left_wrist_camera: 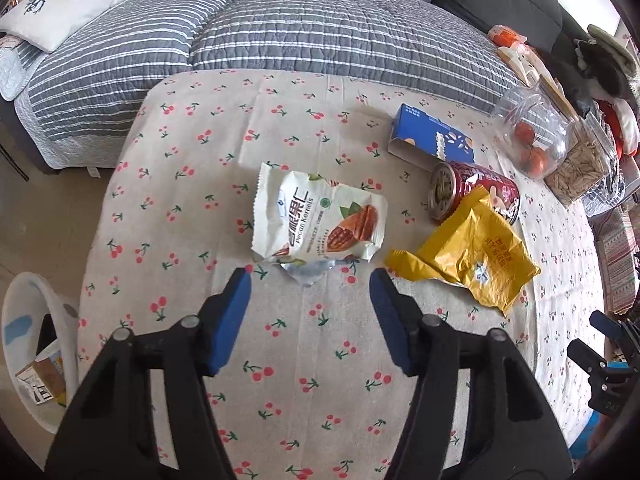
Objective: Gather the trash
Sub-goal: 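Grasp the white nut snack packet on the table with the left gripper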
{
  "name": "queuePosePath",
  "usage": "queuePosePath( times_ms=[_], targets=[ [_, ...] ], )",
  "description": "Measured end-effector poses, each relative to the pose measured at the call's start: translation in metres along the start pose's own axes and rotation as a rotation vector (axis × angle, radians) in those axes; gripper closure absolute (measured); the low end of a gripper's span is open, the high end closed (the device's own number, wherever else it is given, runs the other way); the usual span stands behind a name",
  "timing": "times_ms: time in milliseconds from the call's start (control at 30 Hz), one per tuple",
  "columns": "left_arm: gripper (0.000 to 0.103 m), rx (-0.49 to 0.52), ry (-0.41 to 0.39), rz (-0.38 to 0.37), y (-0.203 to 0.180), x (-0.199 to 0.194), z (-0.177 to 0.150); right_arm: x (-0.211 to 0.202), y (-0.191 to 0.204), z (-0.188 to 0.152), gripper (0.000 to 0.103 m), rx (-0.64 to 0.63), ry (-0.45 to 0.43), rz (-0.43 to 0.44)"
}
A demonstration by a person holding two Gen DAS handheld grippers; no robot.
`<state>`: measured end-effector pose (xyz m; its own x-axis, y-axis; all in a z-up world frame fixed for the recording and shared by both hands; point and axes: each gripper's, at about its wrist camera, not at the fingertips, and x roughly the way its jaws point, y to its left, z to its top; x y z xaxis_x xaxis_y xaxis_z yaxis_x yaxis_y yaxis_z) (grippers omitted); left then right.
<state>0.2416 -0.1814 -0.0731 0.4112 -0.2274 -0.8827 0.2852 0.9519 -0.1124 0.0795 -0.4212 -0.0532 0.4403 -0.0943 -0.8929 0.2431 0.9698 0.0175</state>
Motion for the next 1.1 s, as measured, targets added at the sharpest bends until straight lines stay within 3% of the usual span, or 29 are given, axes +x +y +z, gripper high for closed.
queuePosePath(
  times_ms=[100, 167, 233, 333, 567, 900, 967, 1000, 1067, 1100],
  targets=[
    [0.061, 0.007, 0.013, -0.007, -0.004, 0.008, -0.001, 0.002, -0.002, -0.001, 0.022, 0.001, 0.006, -0.004],
    [0.08, 0.011, 0.02, -0.01, -0.005, 0.01, -0.001, 0.003, -0.004, -0.001, 0.022, 0.002, 0.008, -0.007],
    [0.092, 0.014, 0.026, -0.013, -0.006, 0.012, -0.002, 0.004, -0.005, -0.001, 0.022, 0.005, 0.011, -0.009],
    [0.099, 0.012, 0.028, -0.013, -0.005, 0.013, -0.003, 0.005, -0.007, -0.001, 0.022, 0.009, 0.014, -0.012],
    [0.102, -0.012, 0.01, -0.016, 0.003, 0.006, -0.007, 0.005, -0.006, 0.0, 0.022, 0.009, 0.014, -0.008],
    [0.102, -0.016, -0.005, -0.008, 0.015, -0.003, -0.007, 0.005, -0.002, 0.001, 0.022, 0.01, 0.012, -0.005],
    [0.098, -0.028, -0.006, -0.015, 0.016, -0.002, -0.006, 0.004, -0.002, 0.001, 0.022, 0.013, 0.009, -0.002],
    [0.093, -0.036, -0.001, -0.022, 0.017, -0.002, -0.005, 0.004, -0.002, 0.002, 0.022, 0.012, 0.008, -0.002],
    [0.055, -0.045, -0.013, -0.025, 0.016, -0.004, -0.004, 0.004, -0.003, 0.001, 0.022, 0.011, 0.009, -0.002],
    [0.049, -0.04, -0.03, -0.018, 0.015, -0.005, -0.004, 0.005, -0.003, 0.002, 0.022, 0.012, 0.01, -0.003]
  ],
)
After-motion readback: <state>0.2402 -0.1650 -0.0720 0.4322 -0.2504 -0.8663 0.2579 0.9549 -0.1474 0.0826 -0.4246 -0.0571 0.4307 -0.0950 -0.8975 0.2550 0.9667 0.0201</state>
